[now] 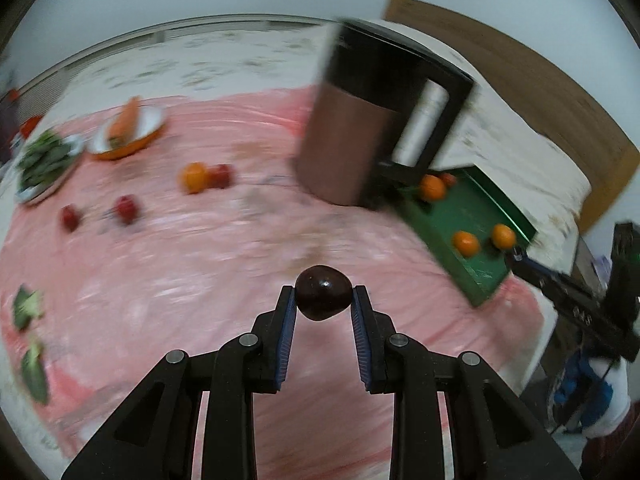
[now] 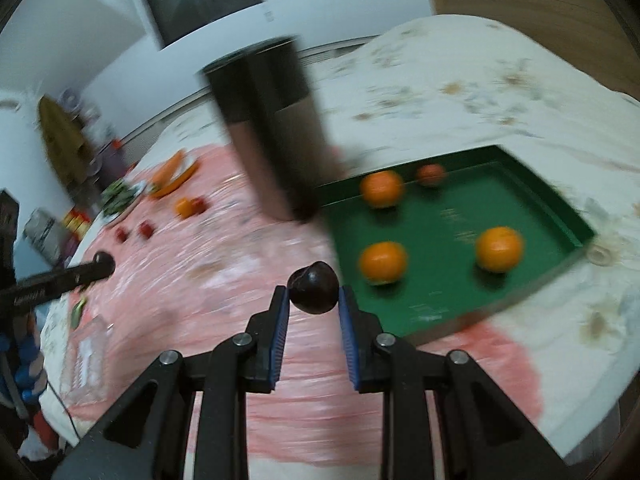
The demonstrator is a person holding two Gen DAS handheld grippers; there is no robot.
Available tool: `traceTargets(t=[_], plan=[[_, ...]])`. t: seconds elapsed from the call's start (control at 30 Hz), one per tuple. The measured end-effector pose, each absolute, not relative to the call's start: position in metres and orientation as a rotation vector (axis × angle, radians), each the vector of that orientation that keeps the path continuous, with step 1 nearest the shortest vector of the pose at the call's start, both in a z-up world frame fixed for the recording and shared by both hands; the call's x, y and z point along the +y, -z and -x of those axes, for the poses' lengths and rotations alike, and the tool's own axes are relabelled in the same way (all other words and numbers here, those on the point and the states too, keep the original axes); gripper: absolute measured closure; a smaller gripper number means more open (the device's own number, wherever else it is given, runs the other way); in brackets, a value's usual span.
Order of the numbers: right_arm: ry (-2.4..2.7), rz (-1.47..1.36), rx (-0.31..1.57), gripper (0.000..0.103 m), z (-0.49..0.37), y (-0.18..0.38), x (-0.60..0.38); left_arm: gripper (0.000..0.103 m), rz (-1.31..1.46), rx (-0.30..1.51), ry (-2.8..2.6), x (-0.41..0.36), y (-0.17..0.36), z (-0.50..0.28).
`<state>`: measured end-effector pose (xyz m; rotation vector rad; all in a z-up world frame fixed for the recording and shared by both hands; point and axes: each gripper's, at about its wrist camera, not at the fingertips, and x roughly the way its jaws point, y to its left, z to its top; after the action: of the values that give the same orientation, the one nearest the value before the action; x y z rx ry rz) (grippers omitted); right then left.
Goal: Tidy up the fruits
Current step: 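Carry both plums to the green tray and open both tools to release them, then move both open tools back over the red apples on the pink sheet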
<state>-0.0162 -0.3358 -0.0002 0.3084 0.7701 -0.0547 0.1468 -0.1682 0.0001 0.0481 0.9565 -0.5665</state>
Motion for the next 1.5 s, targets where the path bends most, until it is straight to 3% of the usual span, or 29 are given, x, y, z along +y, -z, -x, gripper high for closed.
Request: traceTargets(t=[0.33, 0.63, 1.13, 1.17, 1.2, 1.27, 1.3, 1.5], plan=[[0.260, -0.338, 0.718, 0.103, 0.006, 0.004, -0.454, 0.079, -0.179, 0.992, 0.780, -0.318, 0.012, -0.150], [0.372, -0.361, 0.766, 0.103, -0.021, 0.041, -0.523, 0.079, -0.309, 1.015, 0.887, -0.422, 0.037, -0.147], [0.376, -0.302, 0.861, 0.103, -0.042, 0.074, -0.536, 0.078, -0.429, 1.077, 0.905, -0.466, 0.077, -0.143], [0.378, -0.299, 0.860, 0.094, -0.042, 0.074, -0.536, 0.077, -0.424, 1.083, 0.904, -0.465, 0.077, -0.144], [0.385, -0.294, 0.858, 0.068, -0.040, 0.072, -0.536, 0.072, -0.427, 1.083, 0.899, -0.468, 0.078, -0.145], [0.390, -0.290, 0.850, 0.049, -0.038, 0.069, -0.535, 0.062, -0.425, 1.069, 0.891, -0.465, 0.073, -0.145], [0.391, -0.288, 0.846, 0.049, -0.036, 0.066, -0.534, 0.057, -0.420, 1.061, 0.881, -0.463, 0.071, -0.145], [0.388, -0.286, 0.812, 0.048, -0.019, 0.039, -0.527, 0.056, -0.397, 0.987, 0.844, -0.440, 0.040, -0.140]])
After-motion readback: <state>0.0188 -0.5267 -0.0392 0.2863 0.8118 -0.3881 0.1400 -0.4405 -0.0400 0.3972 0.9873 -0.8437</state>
